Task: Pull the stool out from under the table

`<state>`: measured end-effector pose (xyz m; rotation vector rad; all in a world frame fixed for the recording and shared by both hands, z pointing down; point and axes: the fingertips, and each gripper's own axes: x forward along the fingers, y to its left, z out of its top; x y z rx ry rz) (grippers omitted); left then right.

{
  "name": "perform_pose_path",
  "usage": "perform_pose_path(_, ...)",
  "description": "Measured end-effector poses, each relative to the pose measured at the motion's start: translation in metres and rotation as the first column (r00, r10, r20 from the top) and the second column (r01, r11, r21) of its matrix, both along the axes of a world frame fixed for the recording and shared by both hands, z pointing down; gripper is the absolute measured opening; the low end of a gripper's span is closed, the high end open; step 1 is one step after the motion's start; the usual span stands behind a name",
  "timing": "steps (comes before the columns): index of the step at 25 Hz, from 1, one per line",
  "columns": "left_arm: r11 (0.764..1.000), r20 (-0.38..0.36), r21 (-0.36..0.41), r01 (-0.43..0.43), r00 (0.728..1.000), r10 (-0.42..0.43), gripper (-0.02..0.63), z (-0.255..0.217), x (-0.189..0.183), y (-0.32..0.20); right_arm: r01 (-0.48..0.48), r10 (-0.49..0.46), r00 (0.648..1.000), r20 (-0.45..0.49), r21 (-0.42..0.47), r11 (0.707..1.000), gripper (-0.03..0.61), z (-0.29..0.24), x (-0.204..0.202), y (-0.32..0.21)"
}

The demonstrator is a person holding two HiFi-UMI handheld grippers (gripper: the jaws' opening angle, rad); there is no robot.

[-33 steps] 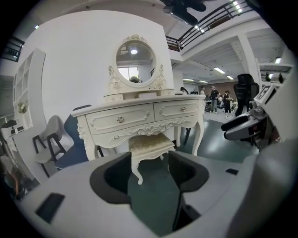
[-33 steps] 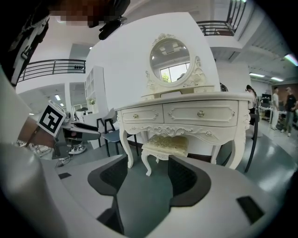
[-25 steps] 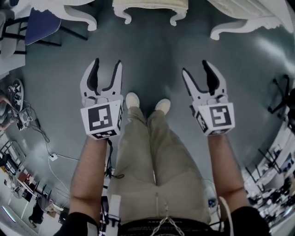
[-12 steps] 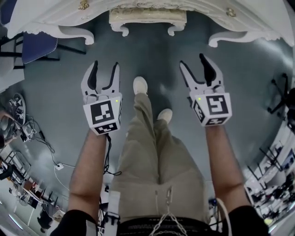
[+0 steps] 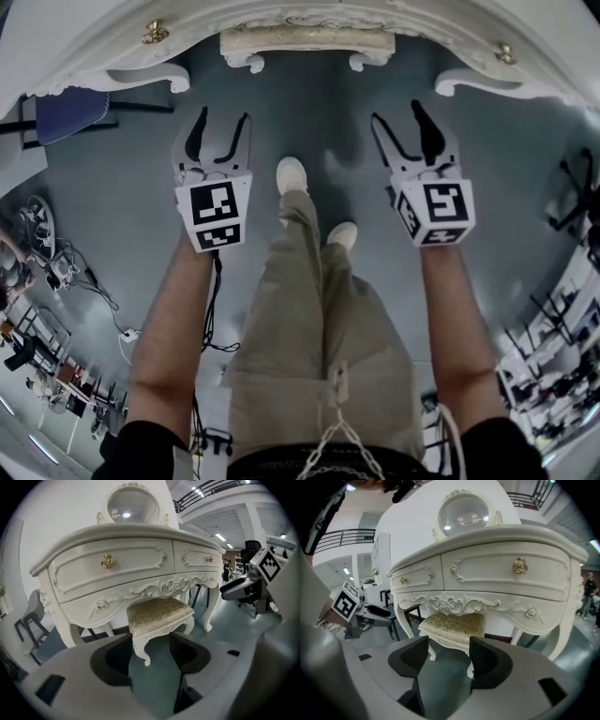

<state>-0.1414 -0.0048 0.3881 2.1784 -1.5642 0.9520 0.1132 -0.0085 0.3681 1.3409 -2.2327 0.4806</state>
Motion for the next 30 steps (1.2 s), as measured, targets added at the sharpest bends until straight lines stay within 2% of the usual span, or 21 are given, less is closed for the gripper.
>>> perform_pose_path(6, 0.997, 0.011, -0.065, 0.039, 0.999, -0.039, 0.250, 0.025, -0.016, -0.014, 0.018, -0.018, 0.999, -0.045, -0.005, 1.000, 0.249, 0.004, 0.000, -0.016)
perform_pose_path(14, 0.995, 0.049, -0.094, -0.013, 0.999, 0.017, 0.250, 0.047, -0.012, -0.026, 0.052, -0.054, 0.995, -0.088, -0.029, 0.998, 0.249, 0.021, 0.002, -0.040)
perform_pose_path(19, 0.994, 0.048, -0.109, -0.015, 0.999, 0.020, 0.250, 0.058, -0.001, -0.041, 0.092, -0.096, 0.986, -0.135, -0.036, 0.995, 0.249, 0.033, 0.007, -0.052)
perform_pose_path(24, 0.991, 0.149, -0.105, -0.082, 0.984, 0.097, 0.250, 0.062, 0.008, -0.064, 0.082, -0.095, 0.983, -0.154, -0.086, 0.993, 0.270, 0.049, 0.015, -0.067)
perform_pose_path(30, 0.987, 0.174, -0.144, -0.067, 0.980, 0.092, 0.250, 0.067, -0.001, -0.080, 0.027, -0.049, 0.971, -0.235, -0.096, 0.995, 0.288, 0.061, 0.034, -0.084)
